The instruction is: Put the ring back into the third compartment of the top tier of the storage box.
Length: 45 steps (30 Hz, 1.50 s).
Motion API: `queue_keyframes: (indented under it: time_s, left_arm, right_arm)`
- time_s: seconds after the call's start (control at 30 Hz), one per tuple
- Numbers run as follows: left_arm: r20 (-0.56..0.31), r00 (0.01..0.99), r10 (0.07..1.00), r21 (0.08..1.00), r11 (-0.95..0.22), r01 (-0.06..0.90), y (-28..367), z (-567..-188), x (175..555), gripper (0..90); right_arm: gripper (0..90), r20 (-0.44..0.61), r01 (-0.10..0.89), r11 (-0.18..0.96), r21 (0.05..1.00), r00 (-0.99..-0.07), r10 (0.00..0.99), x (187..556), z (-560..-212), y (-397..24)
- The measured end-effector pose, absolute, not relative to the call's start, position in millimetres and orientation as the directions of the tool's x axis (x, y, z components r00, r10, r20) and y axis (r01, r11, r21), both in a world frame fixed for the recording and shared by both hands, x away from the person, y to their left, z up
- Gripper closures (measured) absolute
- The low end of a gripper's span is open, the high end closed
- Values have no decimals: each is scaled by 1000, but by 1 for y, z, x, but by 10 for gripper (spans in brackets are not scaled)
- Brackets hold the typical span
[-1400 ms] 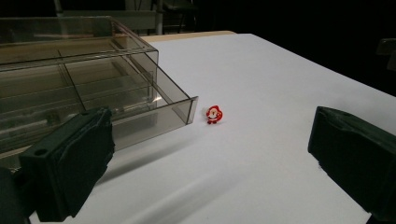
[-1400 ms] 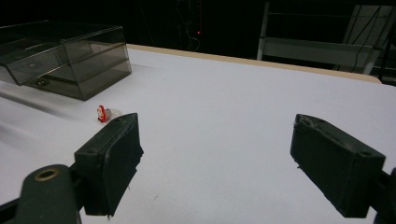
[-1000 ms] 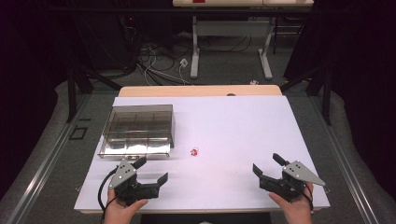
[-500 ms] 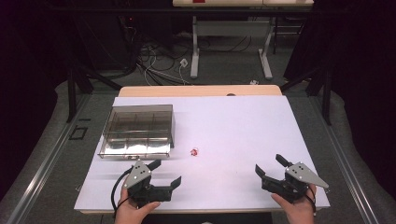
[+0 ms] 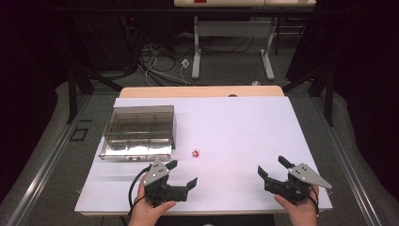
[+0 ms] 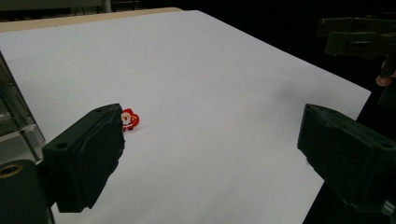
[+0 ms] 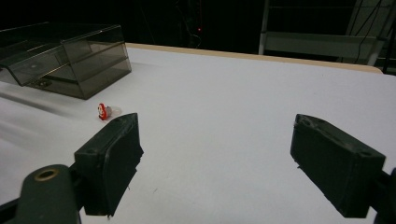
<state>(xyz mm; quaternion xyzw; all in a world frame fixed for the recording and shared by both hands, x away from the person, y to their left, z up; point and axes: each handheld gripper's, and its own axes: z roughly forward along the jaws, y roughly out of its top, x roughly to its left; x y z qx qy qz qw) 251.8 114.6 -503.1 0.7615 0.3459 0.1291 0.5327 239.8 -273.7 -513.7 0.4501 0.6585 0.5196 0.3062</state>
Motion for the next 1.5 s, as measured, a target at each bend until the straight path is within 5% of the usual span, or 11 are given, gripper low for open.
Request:
queue_keyframes:
  time_s: [1.5]
  left_arm:
    - [-126, 629, 767, 843, -251, 475, 49, -537, 307, 146]
  right_arm:
    - [156, 84, 295, 42, 955, -401, 912, 241, -516, -276]
